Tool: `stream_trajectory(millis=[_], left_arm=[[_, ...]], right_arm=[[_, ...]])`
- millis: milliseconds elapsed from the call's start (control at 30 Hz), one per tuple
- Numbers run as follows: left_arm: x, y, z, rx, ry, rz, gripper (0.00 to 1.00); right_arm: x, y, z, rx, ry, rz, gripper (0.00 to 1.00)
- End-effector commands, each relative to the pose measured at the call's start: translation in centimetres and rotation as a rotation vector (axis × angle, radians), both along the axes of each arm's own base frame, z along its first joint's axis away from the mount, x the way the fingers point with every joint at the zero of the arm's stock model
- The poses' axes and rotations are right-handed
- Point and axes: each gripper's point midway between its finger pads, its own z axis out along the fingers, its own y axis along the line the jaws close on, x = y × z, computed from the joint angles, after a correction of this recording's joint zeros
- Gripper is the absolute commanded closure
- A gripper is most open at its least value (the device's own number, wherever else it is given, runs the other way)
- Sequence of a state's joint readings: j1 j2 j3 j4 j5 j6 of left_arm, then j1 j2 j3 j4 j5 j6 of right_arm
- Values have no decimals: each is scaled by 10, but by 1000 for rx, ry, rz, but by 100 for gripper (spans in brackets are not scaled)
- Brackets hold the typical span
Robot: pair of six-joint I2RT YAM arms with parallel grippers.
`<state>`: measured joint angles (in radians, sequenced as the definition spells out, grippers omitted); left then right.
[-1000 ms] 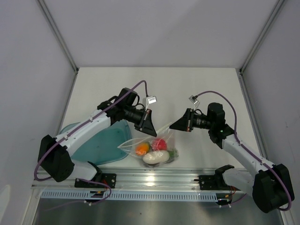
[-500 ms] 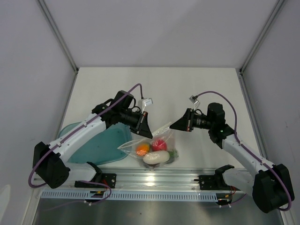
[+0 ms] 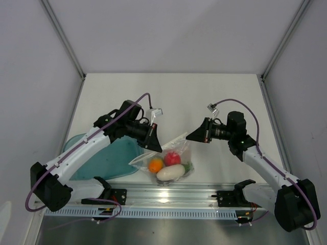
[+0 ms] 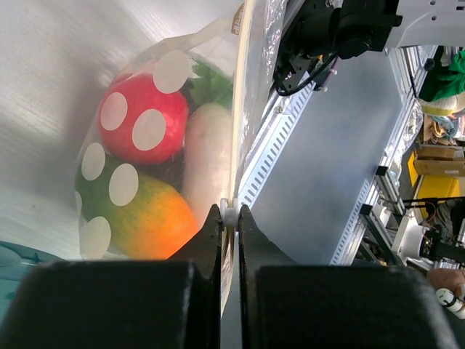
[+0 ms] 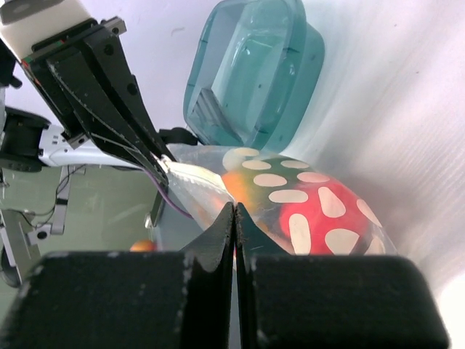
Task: Place the food in the zip-top bag and seal the zipper
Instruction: Zip the zipper food storage bag at the center of the board.
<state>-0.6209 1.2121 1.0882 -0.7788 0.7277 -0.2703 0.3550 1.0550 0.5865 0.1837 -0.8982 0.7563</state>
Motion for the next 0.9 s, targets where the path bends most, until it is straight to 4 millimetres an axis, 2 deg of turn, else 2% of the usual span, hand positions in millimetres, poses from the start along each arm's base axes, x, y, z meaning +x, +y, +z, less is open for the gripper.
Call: stream_trajectory(millis=[0, 33, 67, 100, 167, 200, 300, 333, 667, 833, 867], left_arm=[[-9, 9, 7, -7, -16, -17, 99], [-10, 8, 7, -13, -16, -20, 99], [-10, 7, 11, -30, -18, -27, 99], [-12, 6, 13, -38, -15, -34, 99], [-12, 4, 16, -53, -20, -42, 100], [-12, 3, 17, -56, -17, -45, 100], [-12, 2, 21, -65, -20, -51, 99], [-12, 2, 22, -67, -24, -51, 99], [-13, 1, 25, -81, -20, -53, 99], [-12, -1, 24, -85, -13, -54, 99], [-12, -1, 24, -84, -7, -55, 100]], right_arm=[[0, 4, 25, 18, -119, 81, 100], [-5, 7, 26, 15, -126, 137, 100], [-9, 7, 19, -24, -79, 160, 99], [-8, 11, 30, -55, -171, 200, 86], [-9, 12, 23, -92, -140, 239, 73], [-8, 12, 25, -94, -153, 247, 63], [1, 15, 33, -91, -186, 261, 48], [2, 17, 38, -81, -204, 278, 47], [-6, 26, 23, -31, -142, 443, 47], [-13, 31, 26, -2, -136, 486, 54], [-15, 32, 26, 2, -132, 493, 58]])
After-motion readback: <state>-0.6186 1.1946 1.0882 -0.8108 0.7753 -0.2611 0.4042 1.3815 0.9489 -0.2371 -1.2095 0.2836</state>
